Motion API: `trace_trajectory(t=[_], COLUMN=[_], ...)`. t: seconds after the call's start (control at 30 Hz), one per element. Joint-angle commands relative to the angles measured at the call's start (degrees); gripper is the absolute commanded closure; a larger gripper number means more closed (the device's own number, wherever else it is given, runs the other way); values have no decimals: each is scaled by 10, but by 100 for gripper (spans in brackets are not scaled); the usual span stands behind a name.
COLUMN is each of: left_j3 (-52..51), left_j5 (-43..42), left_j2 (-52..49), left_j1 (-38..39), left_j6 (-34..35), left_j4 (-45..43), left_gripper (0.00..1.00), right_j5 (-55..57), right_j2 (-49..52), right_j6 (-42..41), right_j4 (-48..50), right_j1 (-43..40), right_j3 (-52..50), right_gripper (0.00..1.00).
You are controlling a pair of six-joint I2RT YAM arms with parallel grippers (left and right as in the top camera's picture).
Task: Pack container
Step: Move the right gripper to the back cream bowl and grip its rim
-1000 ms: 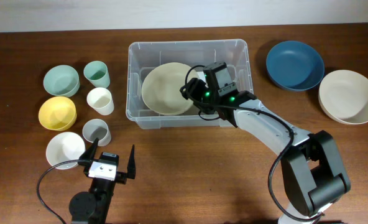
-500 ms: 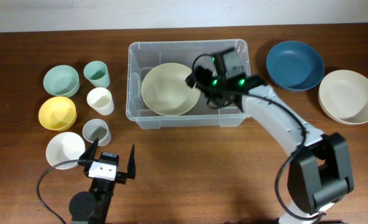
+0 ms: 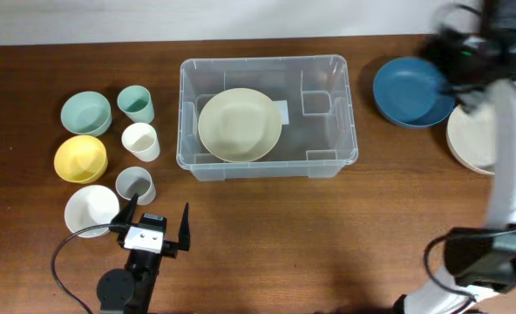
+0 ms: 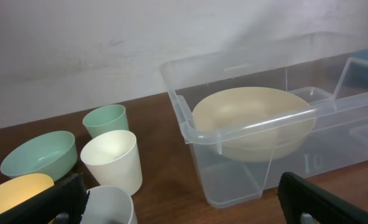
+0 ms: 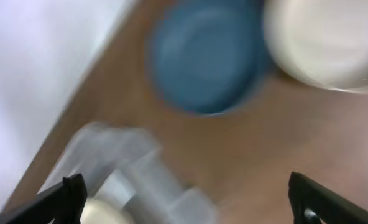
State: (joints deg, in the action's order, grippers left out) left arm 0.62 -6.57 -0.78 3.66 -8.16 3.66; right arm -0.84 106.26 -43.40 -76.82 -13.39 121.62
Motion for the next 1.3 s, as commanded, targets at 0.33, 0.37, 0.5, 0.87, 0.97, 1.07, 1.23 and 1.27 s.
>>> trace_trajectory(t=[0.33,0.37,0.5,0.87,0.97,1.07,1.23,1.27], left_j3=[-1,-1,-1,-1,-1,-1,-1,-1], left_j5=[4,4,4,4,4,4,4,4], left_j2=[5,5,5,5,5,5,5,5], left_j1=[-3,-3,-3,-3,-3,-3,-3,-3], left_j6=[-10,-10,-10,-10,-9,-10,-9,-10], left_j4=[3,3,3,3,3,3,3,3], left_gripper=[0,0,0,0,0,0,0,0], right_j5=[-55,-64,-64,-58,-42,-11,10,9], right_j2=[39,39,39,40,40,40,44,46], right_j6=[-17,-22,-40,-135,-135,-135,-135,-135], right_j4=[23,36,95,255,287,296,302,304], right_j1=[-184,-189,-200,-230,-235,-234,-234,-235], right_j3=[-200,-217,-275,-398,-416,-416,-416,-416], right_gripper=[1,1,1,1,1,1,1,1])
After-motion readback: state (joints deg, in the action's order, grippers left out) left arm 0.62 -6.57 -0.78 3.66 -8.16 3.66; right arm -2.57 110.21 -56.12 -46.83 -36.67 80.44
